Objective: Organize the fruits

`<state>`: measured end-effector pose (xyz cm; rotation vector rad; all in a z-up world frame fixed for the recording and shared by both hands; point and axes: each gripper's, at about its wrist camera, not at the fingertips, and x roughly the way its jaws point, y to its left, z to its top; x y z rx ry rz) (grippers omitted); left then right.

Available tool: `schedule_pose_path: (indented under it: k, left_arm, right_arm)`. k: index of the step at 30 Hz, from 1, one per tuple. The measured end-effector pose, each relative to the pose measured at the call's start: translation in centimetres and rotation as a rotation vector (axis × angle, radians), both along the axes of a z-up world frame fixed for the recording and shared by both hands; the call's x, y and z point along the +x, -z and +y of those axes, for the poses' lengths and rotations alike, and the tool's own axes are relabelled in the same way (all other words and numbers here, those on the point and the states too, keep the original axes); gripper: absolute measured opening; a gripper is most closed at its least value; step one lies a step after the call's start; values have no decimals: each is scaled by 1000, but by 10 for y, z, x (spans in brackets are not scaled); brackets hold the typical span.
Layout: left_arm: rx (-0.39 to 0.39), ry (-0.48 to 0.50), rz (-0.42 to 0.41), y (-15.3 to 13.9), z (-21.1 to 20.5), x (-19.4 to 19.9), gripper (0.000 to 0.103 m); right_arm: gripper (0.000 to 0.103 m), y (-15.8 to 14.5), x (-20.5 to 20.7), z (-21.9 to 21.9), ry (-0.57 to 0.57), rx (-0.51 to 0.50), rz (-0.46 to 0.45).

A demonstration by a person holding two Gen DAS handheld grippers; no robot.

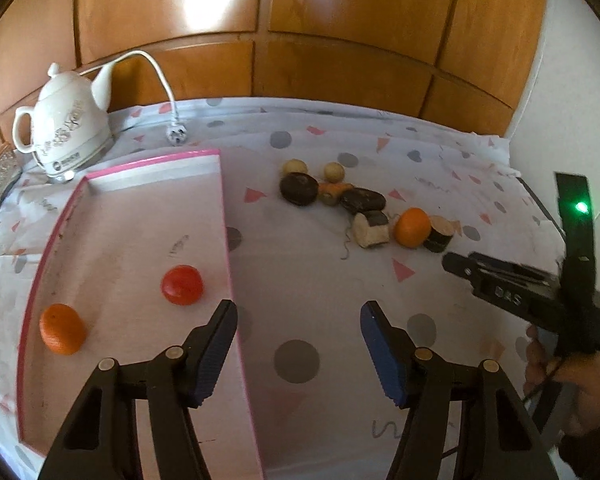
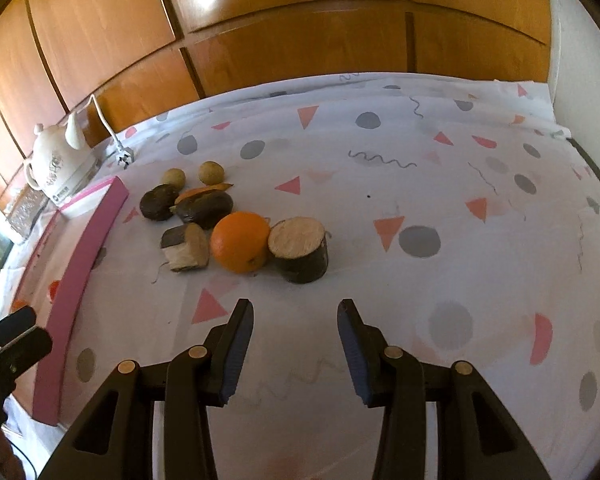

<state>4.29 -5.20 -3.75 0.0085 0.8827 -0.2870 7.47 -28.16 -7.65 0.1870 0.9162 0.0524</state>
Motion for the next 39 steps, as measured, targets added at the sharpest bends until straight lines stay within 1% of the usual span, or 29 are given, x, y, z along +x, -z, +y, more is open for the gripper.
schedule_pose_path:
  k: [7, 18, 19, 21, 24, 28, 31, 34, 36, 39]
  left_arm:
    - [-10, 21, 21, 7, -9, 6, 65]
    - [-30, 22, 62, 17, -24, 21, 65]
    - [-31, 22, 64, 18, -26, 23, 65]
    - [-34, 25, 66, 19, -28, 25, 65]
    - [-30, 24, 71, 21, -32, 30, 65]
    - [-43, 44, 70, 20, -41, 35, 65]
    - [-56, 73, 68, 19, -49, 38, 60]
    - [-72, 109, 64, 18, -60, 42, 56]
    - [-78, 124, 63, 18, -66, 44, 52]
    - [-94, 140, 78, 21, -74, 49, 50]
  right_arm:
    - [44, 7, 18, -2, -14, -41, 13]
    - [44, 8, 35, 5, -48, -77, -12]
    - [44, 9, 36, 5, -47, -77, -13]
    - [36, 9, 37, 5, -51, -69, -17]
    - [36, 9, 36, 4, -52, -66, -23]
    - [36, 9, 35, -1, -12, -81, -22]
    - [36, 10, 33, -8, 9, -71, -22]
    - [36, 9, 31, -10, 19, -100, -22]
    - [36, 10, 30, -11, 19, -94, -24]
    - [36, 11, 30, -12, 20, -93, -25]
